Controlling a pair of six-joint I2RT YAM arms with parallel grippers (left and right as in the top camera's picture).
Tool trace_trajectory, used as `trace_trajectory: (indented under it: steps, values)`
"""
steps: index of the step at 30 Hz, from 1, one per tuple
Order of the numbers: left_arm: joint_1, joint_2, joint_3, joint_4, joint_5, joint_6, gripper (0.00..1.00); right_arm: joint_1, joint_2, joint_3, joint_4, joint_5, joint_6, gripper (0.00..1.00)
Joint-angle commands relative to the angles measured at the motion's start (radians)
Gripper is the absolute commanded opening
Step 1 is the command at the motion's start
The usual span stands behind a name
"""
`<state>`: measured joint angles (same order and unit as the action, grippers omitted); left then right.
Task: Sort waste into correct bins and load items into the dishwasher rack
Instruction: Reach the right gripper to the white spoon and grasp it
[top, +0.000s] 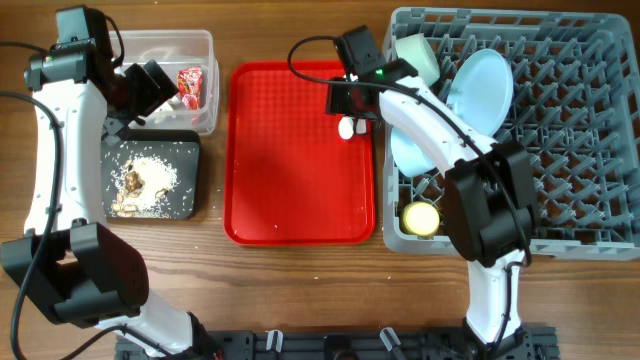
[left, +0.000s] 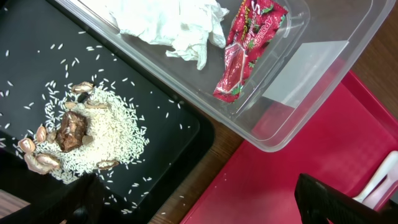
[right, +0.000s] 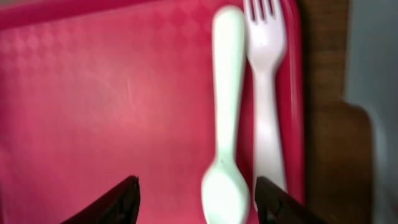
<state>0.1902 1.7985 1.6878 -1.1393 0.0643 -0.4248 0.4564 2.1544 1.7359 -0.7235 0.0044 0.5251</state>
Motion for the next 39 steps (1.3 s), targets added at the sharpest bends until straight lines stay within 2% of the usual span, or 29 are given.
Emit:
trace_trajectory:
  steps: [1, 5, 15, 21, 29, 39]
  values:
    - [0.0, -0.016, 0.014, 0.003, -0.01, -0.01, 1.0, 0.033, 0.013, 0.158, -0.086, 0.087, -0.044, 0.61]
    - [0.0, -0.016, 0.014, 0.003, -0.01, -0.01, 1.0, 0.049, 0.015, 0.258, -0.154, 0.135, -0.058, 0.61]
    - [0.0, -0.016, 0.014, 0.003, -0.01, -0.01, 1.0, 0.076, 0.145, 0.261, -0.155, 0.255, -0.079, 0.59]
    - [0.0, -0.016, 0.014, 0.003, -0.01, -0.01, 1.0, 0.077, 0.229, 0.26, -0.138, 0.258, -0.077, 0.54]
    - [0.0, -0.016, 0.014, 0.003, -0.01, -0.01, 1.0, 0.077, 0.246, 0.251, -0.082, 0.256, -0.068, 0.51]
    - [0.0, -0.016, 0.014, 0.003, -0.01, -0.01, 1.0, 0.076, 0.296, 0.252, -0.095, 0.204, 0.01, 0.48]
